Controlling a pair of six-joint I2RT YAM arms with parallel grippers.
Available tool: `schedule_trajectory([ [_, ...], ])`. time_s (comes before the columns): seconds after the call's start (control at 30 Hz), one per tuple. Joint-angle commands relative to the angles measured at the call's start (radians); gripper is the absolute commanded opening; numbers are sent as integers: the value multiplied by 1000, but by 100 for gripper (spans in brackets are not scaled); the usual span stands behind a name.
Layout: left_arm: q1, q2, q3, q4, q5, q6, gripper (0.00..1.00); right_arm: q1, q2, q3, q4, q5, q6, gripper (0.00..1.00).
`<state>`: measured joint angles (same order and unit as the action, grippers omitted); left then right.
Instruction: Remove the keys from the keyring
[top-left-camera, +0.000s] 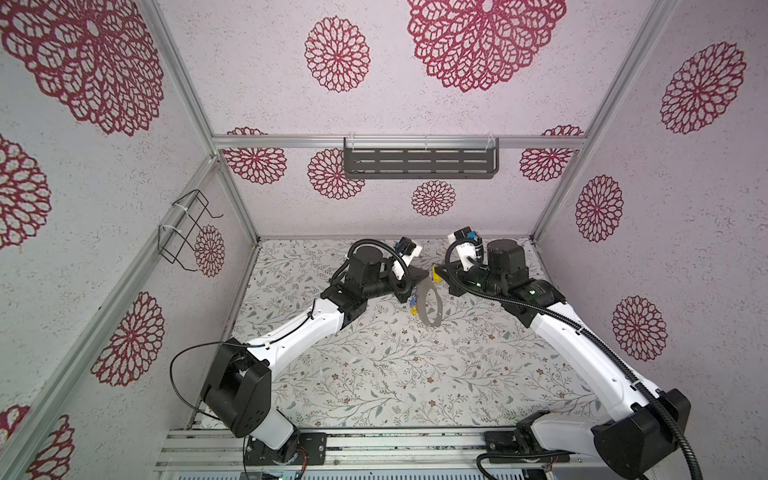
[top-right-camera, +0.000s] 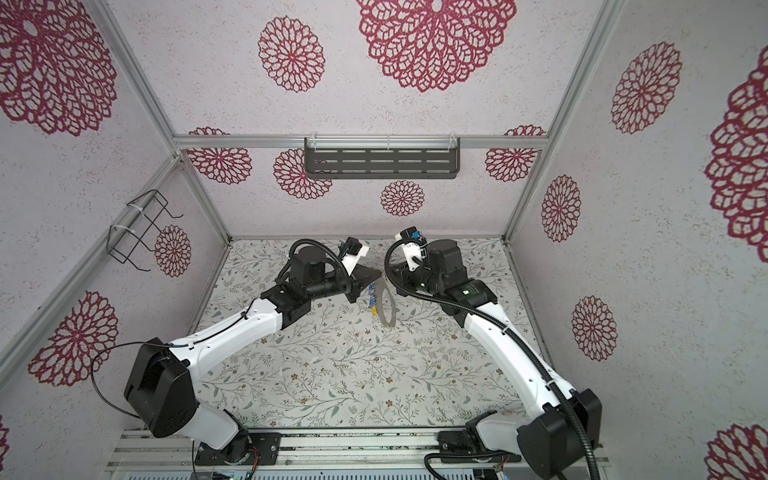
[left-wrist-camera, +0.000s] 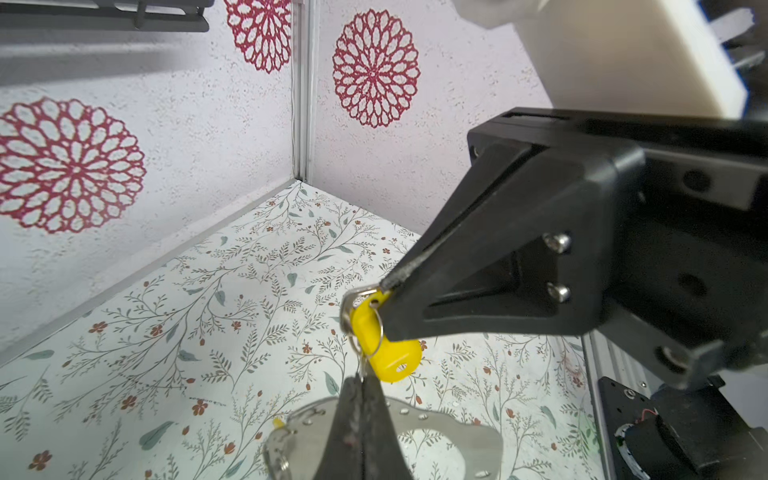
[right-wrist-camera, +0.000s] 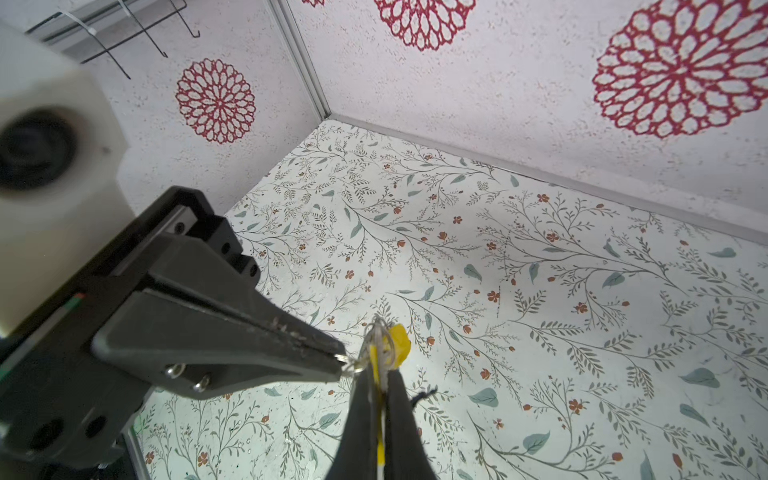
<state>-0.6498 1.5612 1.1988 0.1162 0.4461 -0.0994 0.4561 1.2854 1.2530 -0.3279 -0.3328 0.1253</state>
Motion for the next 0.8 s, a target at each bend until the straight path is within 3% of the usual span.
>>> schedule_trajectory([
  [0.0,-6,-48,-30,40,0,14,0,-30,1,36,-9,67,39,0],
  [0.37,67,-64,-82,271,80,-216,0,-88,8,-24,-6,33,88,0],
  [0.77,84,-15,-95,515,75,-444,0,-84,0,-97,66,-47,139,0],
])
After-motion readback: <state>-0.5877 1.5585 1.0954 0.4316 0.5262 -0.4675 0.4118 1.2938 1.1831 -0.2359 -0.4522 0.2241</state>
